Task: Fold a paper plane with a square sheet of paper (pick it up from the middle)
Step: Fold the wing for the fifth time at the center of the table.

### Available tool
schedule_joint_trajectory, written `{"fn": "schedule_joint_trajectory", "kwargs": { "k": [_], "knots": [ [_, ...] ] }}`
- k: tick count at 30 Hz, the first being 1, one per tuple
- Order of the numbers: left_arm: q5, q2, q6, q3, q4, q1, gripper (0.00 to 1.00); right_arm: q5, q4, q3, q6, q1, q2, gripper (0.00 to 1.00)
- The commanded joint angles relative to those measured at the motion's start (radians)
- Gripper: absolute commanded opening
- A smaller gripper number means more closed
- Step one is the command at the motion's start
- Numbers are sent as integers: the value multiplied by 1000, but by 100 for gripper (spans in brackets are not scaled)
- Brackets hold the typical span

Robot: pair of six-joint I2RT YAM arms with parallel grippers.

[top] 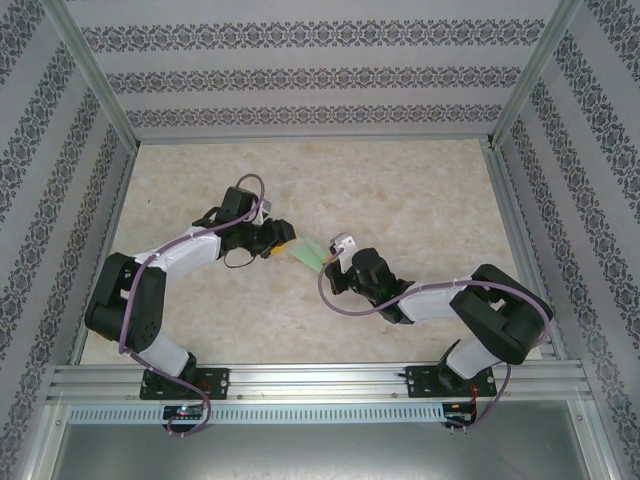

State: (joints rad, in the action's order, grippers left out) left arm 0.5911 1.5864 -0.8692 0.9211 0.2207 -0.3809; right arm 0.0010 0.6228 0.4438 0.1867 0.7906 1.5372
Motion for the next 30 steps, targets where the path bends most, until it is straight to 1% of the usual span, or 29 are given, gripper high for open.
{"fn": "schedule_joint_trajectory", "kwargs": {
  "k": [1,7,13,16,18,25,30],
  "knots": [
    [29,-35,14,-49,-141,-31,45,-93,-6,32,149,-17,9,1],
    [25,-42,-4,-132,-229,-47,41,-146,-35,71,222,-19,62,0],
    [35,-33,7,-166,-269,-52,40,-219,10,78,267,-18,110,0],
    [47,-23,16,-179,-297,-59,38,-237,-34,110,309,-25,128,0],
    [52,-15,18,-188,-318,-61,38,-253,-52,128,344,-34,142,0],
    [66,13,21,-210,-392,-68,36,-298,-24,136,493,-78,177,0],
    [82,46,9,-208,-440,-71,34,-349,-30,148,531,-92,197,0]
  ]
}}
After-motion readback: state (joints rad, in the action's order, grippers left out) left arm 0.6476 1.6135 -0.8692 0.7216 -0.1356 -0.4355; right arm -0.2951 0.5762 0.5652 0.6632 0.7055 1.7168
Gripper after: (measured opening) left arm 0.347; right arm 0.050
